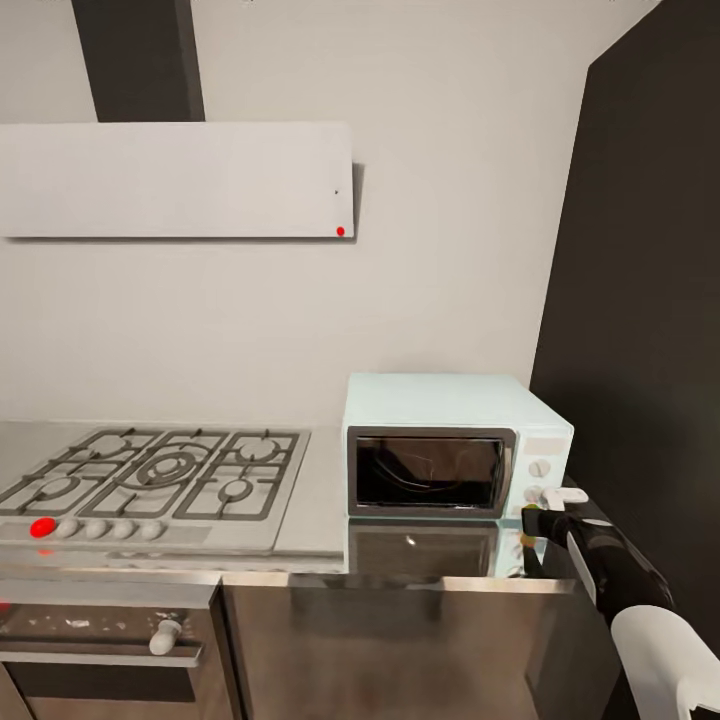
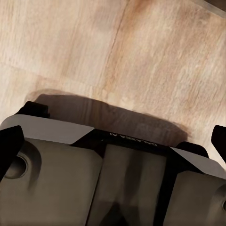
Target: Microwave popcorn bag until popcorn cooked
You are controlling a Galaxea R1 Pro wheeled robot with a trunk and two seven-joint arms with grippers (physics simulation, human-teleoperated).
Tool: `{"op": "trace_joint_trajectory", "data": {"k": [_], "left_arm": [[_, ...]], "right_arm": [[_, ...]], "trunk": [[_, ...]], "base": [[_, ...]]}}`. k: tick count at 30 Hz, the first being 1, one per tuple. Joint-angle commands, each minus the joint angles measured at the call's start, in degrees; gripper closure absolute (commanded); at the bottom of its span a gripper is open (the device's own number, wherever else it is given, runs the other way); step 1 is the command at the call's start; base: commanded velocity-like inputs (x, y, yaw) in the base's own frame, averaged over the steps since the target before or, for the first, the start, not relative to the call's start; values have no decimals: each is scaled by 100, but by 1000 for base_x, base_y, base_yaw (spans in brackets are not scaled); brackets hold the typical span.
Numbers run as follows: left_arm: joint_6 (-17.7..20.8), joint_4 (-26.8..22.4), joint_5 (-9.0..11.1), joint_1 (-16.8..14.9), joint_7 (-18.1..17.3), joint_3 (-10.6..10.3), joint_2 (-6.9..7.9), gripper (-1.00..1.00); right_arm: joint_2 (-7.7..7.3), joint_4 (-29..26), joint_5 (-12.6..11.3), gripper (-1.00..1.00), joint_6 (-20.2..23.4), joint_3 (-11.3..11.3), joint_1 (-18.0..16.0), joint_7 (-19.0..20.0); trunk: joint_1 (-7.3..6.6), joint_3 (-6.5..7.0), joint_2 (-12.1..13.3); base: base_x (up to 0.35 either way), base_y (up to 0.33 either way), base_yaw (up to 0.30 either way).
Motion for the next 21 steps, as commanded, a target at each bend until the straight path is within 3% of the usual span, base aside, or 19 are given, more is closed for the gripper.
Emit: {"op": "trace_joint_trajectory", "data": {"k": [1,7,21], "left_arm": [[10,1,54,-5,-2,-50,-1,-100],[10,1,52,-3,-2,-50,-1,-100],[10,8,52,-4,16,-58,-27,-100]], "right_arm": [[3,-22,97,100,16,-40,-45,25],[-5,-22,100,100,16,-41,-44,31],[6,-161,153,100,85,-16,-43,61]], "trunk": [[11,-7,-2],[11,-7,-2],[11,-7,-2]], "base": [[0,0,0],[-58,0,0],[-339,0,0]]}}
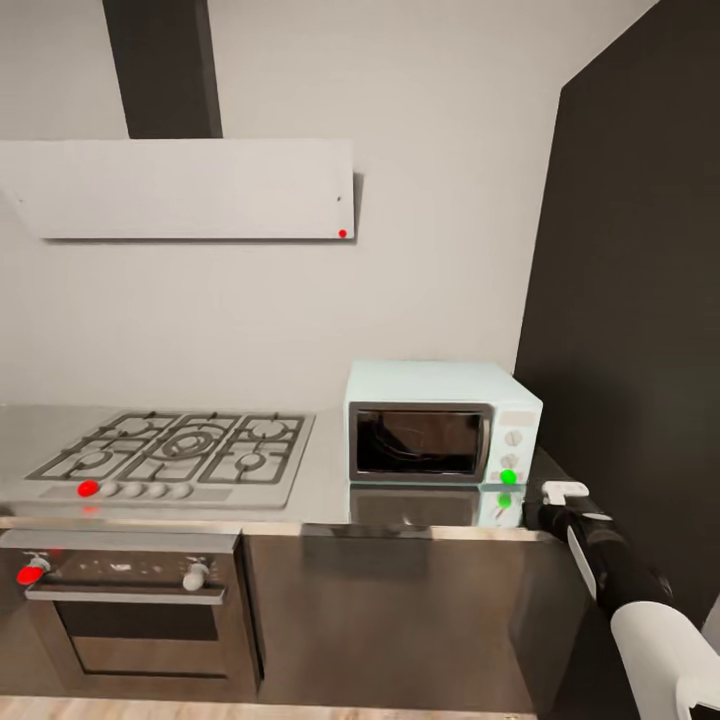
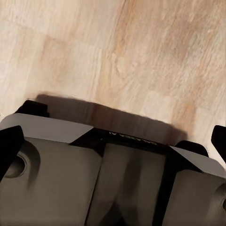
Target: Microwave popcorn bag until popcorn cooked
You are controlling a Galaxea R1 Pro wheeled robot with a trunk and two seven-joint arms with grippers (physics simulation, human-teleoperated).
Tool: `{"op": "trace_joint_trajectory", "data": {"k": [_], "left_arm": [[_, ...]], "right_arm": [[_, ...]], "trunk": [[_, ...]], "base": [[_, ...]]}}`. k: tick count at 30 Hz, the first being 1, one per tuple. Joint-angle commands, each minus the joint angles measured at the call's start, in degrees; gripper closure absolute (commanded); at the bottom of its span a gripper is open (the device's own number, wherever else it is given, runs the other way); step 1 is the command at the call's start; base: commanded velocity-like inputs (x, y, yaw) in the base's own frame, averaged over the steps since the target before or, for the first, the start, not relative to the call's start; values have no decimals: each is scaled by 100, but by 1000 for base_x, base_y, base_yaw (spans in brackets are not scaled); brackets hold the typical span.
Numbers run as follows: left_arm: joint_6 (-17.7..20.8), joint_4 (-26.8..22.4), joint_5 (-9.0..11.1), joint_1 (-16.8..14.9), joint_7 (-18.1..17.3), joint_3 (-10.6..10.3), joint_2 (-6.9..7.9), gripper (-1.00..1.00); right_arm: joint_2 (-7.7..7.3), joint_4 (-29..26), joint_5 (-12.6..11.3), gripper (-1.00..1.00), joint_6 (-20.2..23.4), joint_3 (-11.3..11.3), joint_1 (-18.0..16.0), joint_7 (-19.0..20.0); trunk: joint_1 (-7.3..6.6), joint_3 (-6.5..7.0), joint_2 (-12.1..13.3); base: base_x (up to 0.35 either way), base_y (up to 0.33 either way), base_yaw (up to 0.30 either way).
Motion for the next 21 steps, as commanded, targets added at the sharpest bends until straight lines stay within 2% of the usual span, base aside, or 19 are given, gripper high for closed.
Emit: {"op": "trace_joint_trajectory", "data": {"k": [1,6,11,13,15,18,21], "left_arm": [[9,-1,56,-3,2,-48,0,-100],[9,-2,57,-4,2,-47,0,-100],[9,-4,57,-4,2,-42,6,-100],[9,-6,57,-4,2,-40,8,-100],[9,-6,57,-4,2,-40,14,-100],[9,-6,57,-5,2,-40,16,-100],[9,-6,57,-5,2,-40,17,-100]], "right_arm": [[12,-70,63,100,27,-20,-4,56],[23,-217,64,100,87,-15,-4,77],[41,-101,20,100,102,-15,-4,78],[40,357,10,100,85,-15,-4,64],[1,1248,37,100,27,-15,-4,50],[-32,2120,64,100,-95,-9,-4,46],[-40,3388,388,100,-472,-8,-4,30]], "trunk": [[-3,-8,-6],[-3,-8,-6],[-3,-8,-6],[-3,-8,-6],[-3,-8,-6],[-3,-8,-6],[-3,-8,-6]], "base": [[-346,0,0],[-346,0,0],[-346,0,0],[-346,0,0],[-346,0,0],[-336,0,0],[-217,0,0]]}}
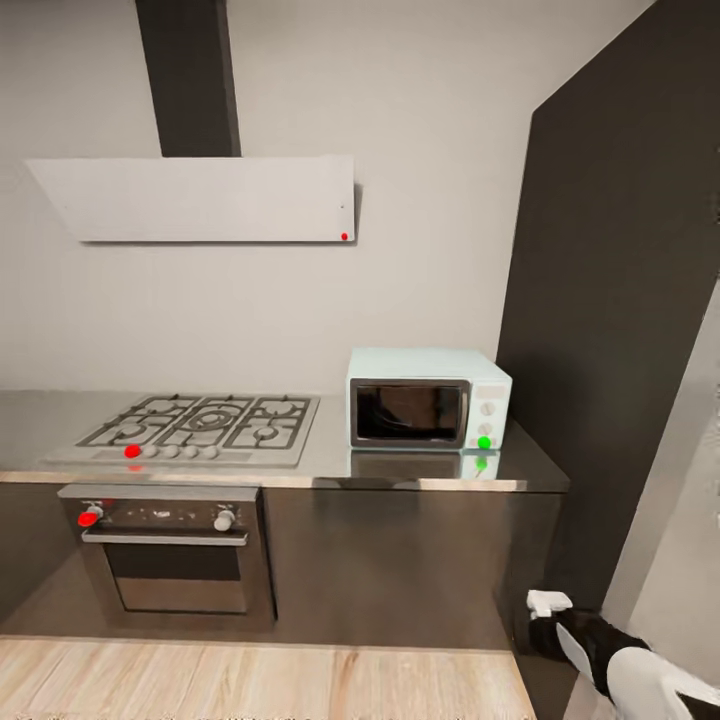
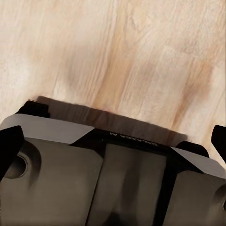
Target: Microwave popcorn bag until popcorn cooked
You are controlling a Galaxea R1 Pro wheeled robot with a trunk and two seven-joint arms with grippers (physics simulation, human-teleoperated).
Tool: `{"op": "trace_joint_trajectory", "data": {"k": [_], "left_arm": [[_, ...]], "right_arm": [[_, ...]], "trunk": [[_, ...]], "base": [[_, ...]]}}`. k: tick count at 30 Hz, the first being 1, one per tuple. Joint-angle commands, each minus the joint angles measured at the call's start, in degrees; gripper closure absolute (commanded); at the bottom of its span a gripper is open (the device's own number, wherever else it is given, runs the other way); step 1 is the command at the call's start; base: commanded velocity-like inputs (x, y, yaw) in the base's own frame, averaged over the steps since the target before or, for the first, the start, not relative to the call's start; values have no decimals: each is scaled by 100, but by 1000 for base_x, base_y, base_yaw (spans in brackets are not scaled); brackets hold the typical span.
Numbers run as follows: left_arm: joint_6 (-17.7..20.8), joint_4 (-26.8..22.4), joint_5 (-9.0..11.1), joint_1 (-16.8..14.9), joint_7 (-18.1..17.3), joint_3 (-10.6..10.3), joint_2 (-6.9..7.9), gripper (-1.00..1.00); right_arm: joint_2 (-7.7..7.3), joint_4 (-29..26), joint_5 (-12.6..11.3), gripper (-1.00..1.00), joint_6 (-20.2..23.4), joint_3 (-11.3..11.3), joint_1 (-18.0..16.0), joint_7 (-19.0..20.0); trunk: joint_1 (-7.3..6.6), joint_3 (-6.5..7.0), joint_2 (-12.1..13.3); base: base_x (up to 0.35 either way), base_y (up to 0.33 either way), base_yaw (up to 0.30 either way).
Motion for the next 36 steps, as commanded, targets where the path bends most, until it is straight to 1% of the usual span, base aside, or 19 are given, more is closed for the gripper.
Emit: {"op": "trace_joint_trajectory", "data": {"k": [1,2,3,4,5,6,8,9,10,12,18,21,23,24,27,29,31,32,36], "left_arm": [[9,0,55,-4,1,-48,4,-100],[9,0,55,-4,1,-48,7,-100],[9,0,55,-4,1,-48,8,-100],[9,0,55,-4,1,-48,8,-100],[9,0,55,0,1,-48,8,-100],[9,0,55,-2,1,-48,8,-100],[9,0,57,-3,1,-45,10,-100],[9,0,56,-3,1,-44,10,-100],[9,0,61,-2,1,-44,14,-100],[9,0,63,-1,1,-41,23,-100],[9,0,57,-1,21,-45,71,-100],[7,-2,42,-2,43,-48,302,-100],[12,-2,90,-3,45,-42,494,-100],[10,-38,96,-3,39,-61,539,-100],[5,-59,54,-4,37,-89,637,-100],[8,-62,47,-4,37,-91,660,-100],[3,-62,39,-4,37,-92,668,-100],[8,-62,38,-4,37,-92,668,-100],[7,-62,38,-4,37,-92,668,-100]], "right_arm": [[-4,395,167,100,-205,-54,-14,33],[-8,607,249,100,-431,-54,-21,27],[-7,696,284,100,-549,-54,202,7],[-8,726,297,100,-625,-53,495,-3],[-4,742,307,100,-805,-53,951,-17],[1,752,305,100,-1020,-53,1278,-21],[29,758,301,100,-1458,-53,1833,-25],[45,759,300,100,-1589,-53,2019,-25],[72,764,294,100,-1768,-53,2312,-28],[91,769,285,100,-1908,-58,2625,-34],[95,770,282,100,-1946,-61,2931,-35],[98,776,259,100,-1955,-62,2986,-35],[103,778,241,100,-1971,-75,2991,-35],[104,779,230,100,-2053,-85,3014,-38],[104,779,229,100,-2074,-88,3018,-38],[190,779,233,100,-2091,-88,3018,-35],[227,779,239,100,-2099,-84,3018,-35],[693,762,-456,100,-2353,-106,3018,-422],[693,762,-456,100,-2353,-106,3018,-422]], "trunk": [[-1,-7,-6],[-1,-7,-6],[-1,-7,-6],[-1,-7,-6],[-1,-7,-6],[-1,-7,-6],[-1,-7,-6],[-1,-7,-6],[-1,-7,-6],[-1,-7,-6],[-1,-7,-6],[-1,-7,-6],[-1,-7,-6],[-1,-7,-6],[-1,-7,-6],[-1,-7,-6],[-1,-7,-6],[-1,-7,-6],[-1,-7,-6]], "base": [[-75,0,0],[-31,0,0],[-13,0,0],[-6,0,0],[-3,0,0],[-1,0,0],[0,0,0],[0,0,0],[0,0,0],[0,0,0],[0,0,0],[0,0,0],[0,0,0],[0,0,0],[0,0,0],[0,0,0],[0,0,0],[0,0,0],[0,0,0]]}}
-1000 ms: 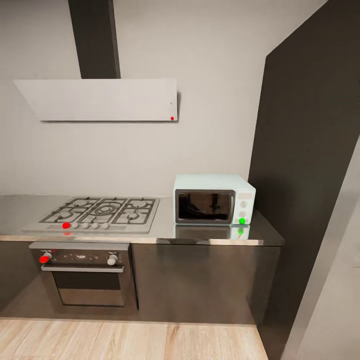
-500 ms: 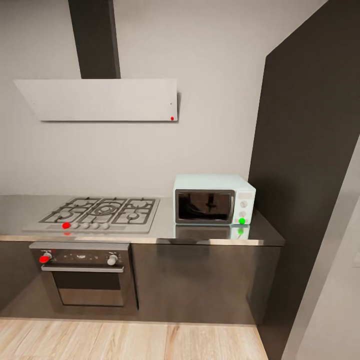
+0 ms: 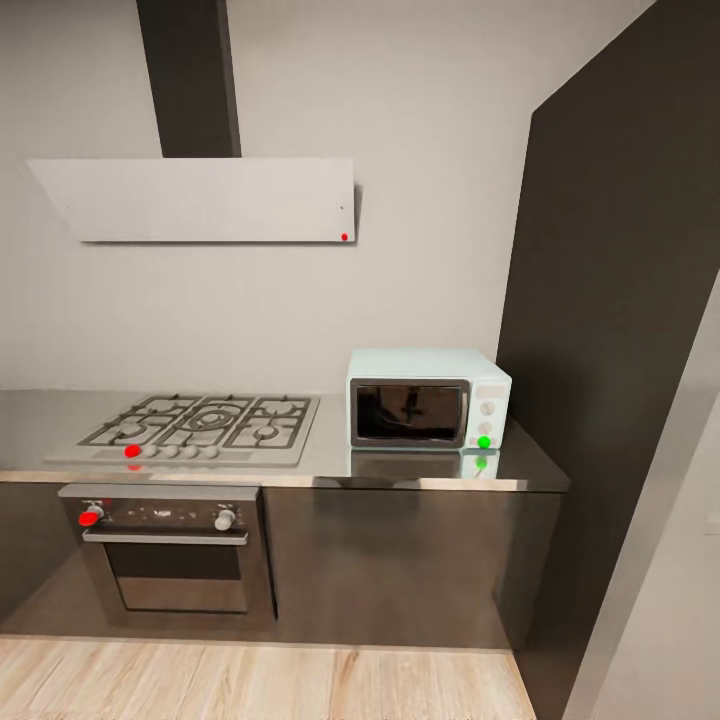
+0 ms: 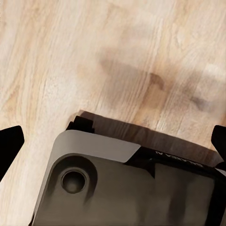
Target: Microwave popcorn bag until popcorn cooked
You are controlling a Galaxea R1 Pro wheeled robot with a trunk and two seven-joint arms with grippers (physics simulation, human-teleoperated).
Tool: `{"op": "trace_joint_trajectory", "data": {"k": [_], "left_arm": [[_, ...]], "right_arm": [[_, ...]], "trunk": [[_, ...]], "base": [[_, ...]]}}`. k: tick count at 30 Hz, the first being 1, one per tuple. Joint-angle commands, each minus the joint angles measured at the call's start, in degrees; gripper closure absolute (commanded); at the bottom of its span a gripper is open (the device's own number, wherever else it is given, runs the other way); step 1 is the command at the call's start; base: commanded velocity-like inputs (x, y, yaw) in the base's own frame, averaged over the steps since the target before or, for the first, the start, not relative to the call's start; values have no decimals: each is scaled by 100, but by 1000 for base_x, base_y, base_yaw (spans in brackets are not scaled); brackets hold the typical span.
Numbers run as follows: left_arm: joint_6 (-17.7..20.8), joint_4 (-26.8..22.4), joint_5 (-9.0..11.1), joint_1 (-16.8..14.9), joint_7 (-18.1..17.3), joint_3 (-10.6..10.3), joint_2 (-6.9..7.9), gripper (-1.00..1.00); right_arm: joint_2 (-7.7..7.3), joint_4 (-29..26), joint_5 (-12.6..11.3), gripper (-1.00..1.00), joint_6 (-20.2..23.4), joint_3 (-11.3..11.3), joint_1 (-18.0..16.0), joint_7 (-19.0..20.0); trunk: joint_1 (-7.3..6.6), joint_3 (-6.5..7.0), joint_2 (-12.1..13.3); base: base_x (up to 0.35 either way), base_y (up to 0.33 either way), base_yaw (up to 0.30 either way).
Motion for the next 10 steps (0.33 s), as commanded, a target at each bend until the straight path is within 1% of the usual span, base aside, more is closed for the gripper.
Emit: {"op": "trace_joint_trajectory", "data": {"k": [1,10], "left_arm": [[9,-7,51,-2,5,-48,2,-100],[8,-7,51,0,5,-48,2,-100]], "right_arm": [[-3,17,57,100,-33,-49,-7,11],[-3,17,55,100,-33,-49,-7,11]], "trunk": [[1,-8,-5],[1,-8,-5]], "base": [[0,0,0],[0,0,0]]}}
